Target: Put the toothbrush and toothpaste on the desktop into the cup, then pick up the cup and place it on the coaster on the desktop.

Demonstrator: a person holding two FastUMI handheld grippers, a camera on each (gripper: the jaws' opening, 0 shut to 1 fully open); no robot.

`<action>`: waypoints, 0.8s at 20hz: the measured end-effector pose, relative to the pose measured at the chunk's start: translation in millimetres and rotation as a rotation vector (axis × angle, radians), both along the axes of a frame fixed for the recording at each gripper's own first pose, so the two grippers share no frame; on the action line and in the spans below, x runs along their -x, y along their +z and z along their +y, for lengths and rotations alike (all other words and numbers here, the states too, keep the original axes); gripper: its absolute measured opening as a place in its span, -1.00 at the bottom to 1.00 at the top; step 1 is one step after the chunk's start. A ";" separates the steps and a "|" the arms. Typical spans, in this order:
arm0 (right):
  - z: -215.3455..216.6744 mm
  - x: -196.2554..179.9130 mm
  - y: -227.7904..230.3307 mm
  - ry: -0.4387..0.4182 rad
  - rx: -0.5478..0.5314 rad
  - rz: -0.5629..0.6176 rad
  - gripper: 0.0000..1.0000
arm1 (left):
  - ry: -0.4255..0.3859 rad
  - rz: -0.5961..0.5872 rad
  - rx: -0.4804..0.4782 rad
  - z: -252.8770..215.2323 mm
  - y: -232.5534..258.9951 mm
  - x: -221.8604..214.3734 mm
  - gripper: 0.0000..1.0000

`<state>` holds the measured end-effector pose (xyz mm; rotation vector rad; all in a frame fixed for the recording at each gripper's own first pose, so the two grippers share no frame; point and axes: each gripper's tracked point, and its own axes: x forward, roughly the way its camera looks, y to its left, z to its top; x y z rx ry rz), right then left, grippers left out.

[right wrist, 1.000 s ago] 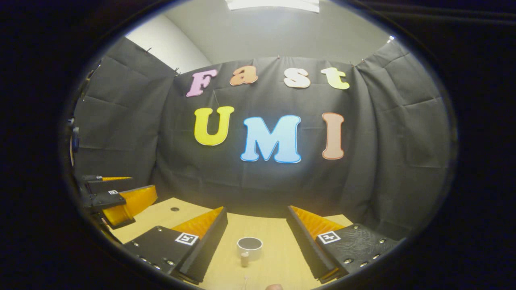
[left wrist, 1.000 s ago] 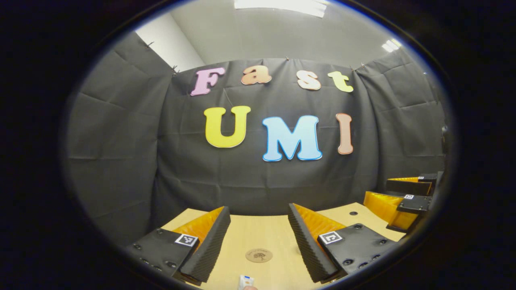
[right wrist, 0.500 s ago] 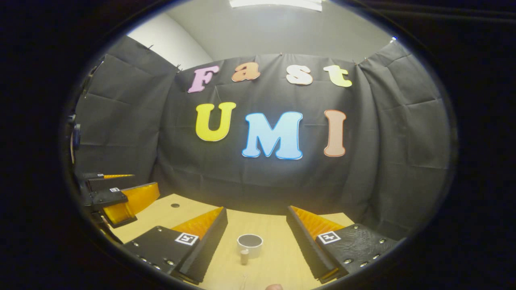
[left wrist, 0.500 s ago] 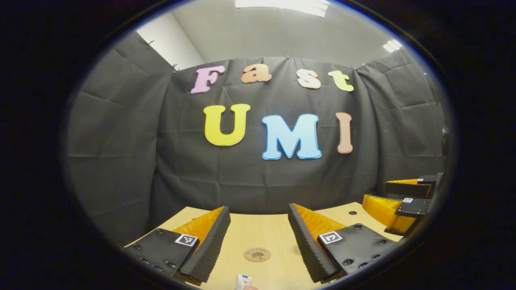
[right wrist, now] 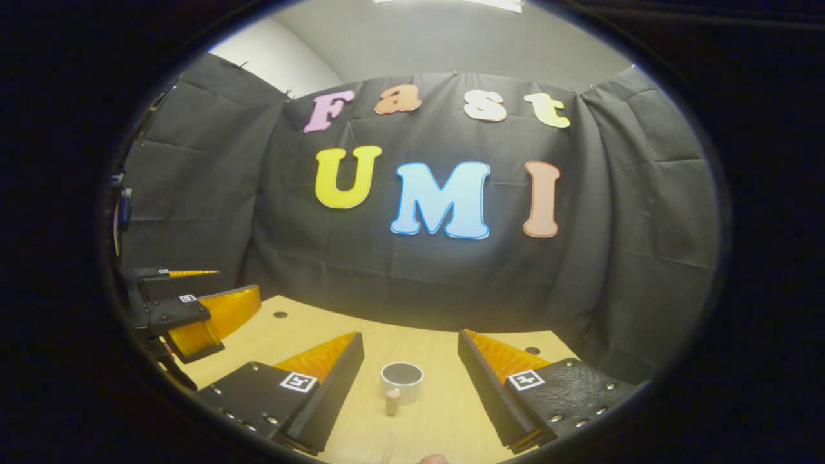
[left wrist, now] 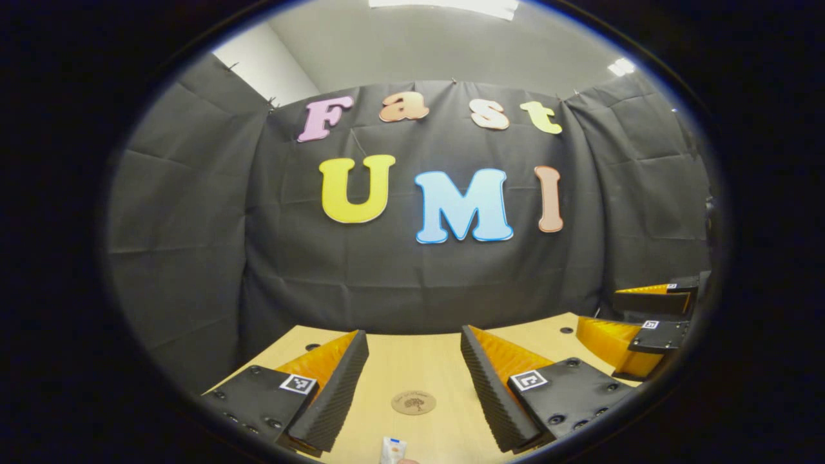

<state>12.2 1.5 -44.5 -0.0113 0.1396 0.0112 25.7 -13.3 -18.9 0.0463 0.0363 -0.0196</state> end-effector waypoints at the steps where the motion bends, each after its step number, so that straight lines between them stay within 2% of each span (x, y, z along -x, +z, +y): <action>1: 2.0 -0.6 -8.2 0.001 -0.004 0.024 0.83 | -0.006 0.016 0.001 -0.2 -5.9 -1.7 0.89; 2: 3.0 -1.0 -14.8 -0.001 -0.007 0.047 0.83 | -0.009 0.038 -0.001 -1.5 -13.7 -3.9 0.83; 8: 14.9 1.0 -69.3 0.029 -0.015 0.230 0.83 | -0.042 0.210 -0.031 -7.2 -77.6 -15.6 0.87; 16: 24.8 14.7 -138.7 0.059 -0.074 0.489 0.84 | -0.072 0.521 -0.034 -6.0 -180.0 -11.2 0.87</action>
